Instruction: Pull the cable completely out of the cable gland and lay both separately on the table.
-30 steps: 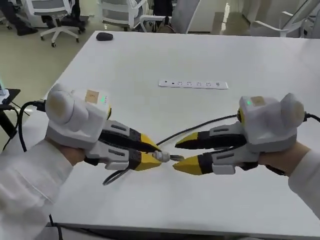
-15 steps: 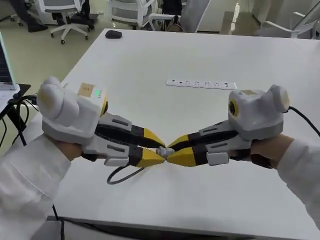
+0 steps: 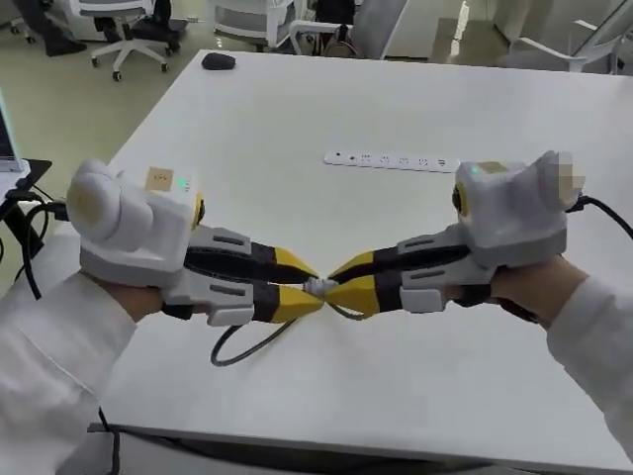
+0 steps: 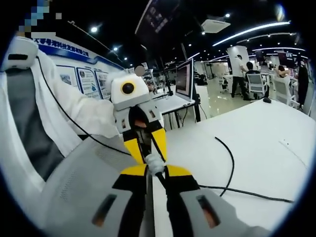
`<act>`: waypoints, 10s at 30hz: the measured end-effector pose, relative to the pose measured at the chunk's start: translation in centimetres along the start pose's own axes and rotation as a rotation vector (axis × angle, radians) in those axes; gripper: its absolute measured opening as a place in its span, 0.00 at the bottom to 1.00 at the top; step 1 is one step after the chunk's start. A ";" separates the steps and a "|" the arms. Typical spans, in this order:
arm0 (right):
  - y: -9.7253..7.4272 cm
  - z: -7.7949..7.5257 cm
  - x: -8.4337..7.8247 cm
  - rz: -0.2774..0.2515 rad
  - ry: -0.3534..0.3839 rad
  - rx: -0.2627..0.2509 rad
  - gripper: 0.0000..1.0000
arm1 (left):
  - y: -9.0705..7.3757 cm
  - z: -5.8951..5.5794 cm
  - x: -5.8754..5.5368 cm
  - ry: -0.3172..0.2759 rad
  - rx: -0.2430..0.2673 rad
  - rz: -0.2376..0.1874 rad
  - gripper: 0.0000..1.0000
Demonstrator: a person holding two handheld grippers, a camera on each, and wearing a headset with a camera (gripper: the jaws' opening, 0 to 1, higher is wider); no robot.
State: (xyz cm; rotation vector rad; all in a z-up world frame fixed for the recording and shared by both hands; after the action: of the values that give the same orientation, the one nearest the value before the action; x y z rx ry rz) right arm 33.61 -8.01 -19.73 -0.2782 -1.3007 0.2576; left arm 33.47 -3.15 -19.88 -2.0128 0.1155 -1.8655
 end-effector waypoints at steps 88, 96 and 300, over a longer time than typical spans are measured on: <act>-3.7 2.7 4.7 0.116 0.156 0.168 0.10 | -0.7 -1.9 5.8 -0.177 -0.146 -0.326 0.17; -3.1 2.7 4.6 0.098 0.086 0.155 0.11 | -1.2 -1.7 5.3 -0.236 -0.138 -0.324 0.14; -3.5 4.0 3.0 -0.219 -0.205 0.052 0.02 | 0.2 -3.0 5.2 -0.182 -0.113 -0.389 0.17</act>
State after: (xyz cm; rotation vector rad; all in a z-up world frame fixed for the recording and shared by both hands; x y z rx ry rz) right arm 30.55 -10.03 -14.86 -0.0645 -1.5118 0.1357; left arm 31.11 -5.67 -14.98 -2.4103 -0.2427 -1.9164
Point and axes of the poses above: the centre of the closed fingertips' face, and the gripper's own axes: y roughly forward along the fingers, z roughly to its left, x roughly out of its top, the point moved 3 cm from there along -y, roughly backward along the fingers, and after that the axes turned 2 degrees about -x, right-handed, at the moved point
